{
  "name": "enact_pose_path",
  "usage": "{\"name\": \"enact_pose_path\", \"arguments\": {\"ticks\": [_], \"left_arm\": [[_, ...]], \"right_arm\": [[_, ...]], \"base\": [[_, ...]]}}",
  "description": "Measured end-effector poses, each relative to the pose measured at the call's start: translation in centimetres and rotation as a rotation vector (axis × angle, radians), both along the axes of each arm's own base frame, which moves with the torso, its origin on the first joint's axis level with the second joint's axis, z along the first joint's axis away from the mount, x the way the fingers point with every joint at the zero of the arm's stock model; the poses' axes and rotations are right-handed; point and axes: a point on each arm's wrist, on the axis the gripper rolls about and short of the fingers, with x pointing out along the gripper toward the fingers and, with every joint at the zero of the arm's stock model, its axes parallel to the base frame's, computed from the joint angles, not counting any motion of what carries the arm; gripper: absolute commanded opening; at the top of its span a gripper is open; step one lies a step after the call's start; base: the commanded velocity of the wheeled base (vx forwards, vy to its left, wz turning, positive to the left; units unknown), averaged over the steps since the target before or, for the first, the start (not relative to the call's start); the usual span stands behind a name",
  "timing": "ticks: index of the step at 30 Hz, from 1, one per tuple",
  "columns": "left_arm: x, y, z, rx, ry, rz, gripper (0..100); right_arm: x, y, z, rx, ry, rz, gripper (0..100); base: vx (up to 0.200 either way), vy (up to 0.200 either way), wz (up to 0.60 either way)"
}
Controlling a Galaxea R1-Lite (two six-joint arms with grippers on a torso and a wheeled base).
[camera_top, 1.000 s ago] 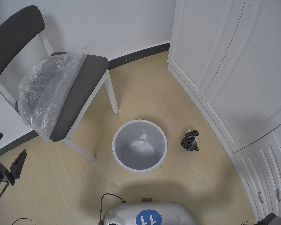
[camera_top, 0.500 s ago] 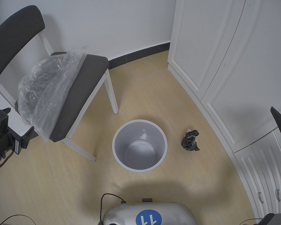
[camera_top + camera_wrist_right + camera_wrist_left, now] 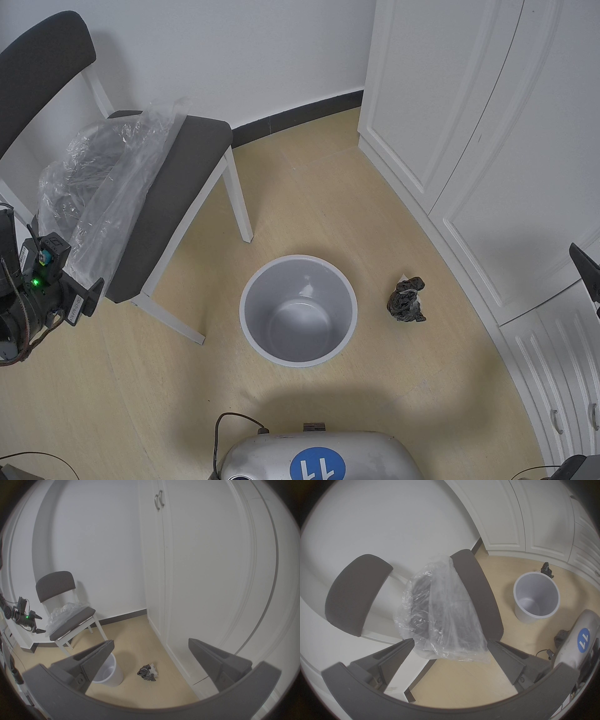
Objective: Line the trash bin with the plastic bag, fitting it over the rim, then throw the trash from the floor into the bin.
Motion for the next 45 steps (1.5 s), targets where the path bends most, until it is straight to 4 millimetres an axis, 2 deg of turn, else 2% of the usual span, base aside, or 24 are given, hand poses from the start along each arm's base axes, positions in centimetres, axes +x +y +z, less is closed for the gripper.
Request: {"name": "enact_pose_path", "arguments": {"ticks": [15,24,36,45], "left_arm": [[1.3,-0.5,-1.8,0.022,0.085,0.002,100],[1.9,0.1,-1.8,0.021,0.089,0.031,100],[1.6,4.1,-0.8,-0.003,0.046,0.211,100],[0.9,6.2,-0.2,-0.04,0.003,0.24,100]], "right_arm": [[0.0,0.1,-0.7,-0.013,0.024,0.005,100],[0.0,0.1,-0.8,-0.013,0.027,0.005,100],[-0.1,0.0,-0.7,-0.012,0.022,0.007,100],[-0.1,0.0,-0.8,-0.012,0.022,0.007,100]], "base": [[0.0,0.0,0.0],[0.0,0.0,0.0],[0.0,0.0,0.0],[0.0,0.0,0.0]]}}
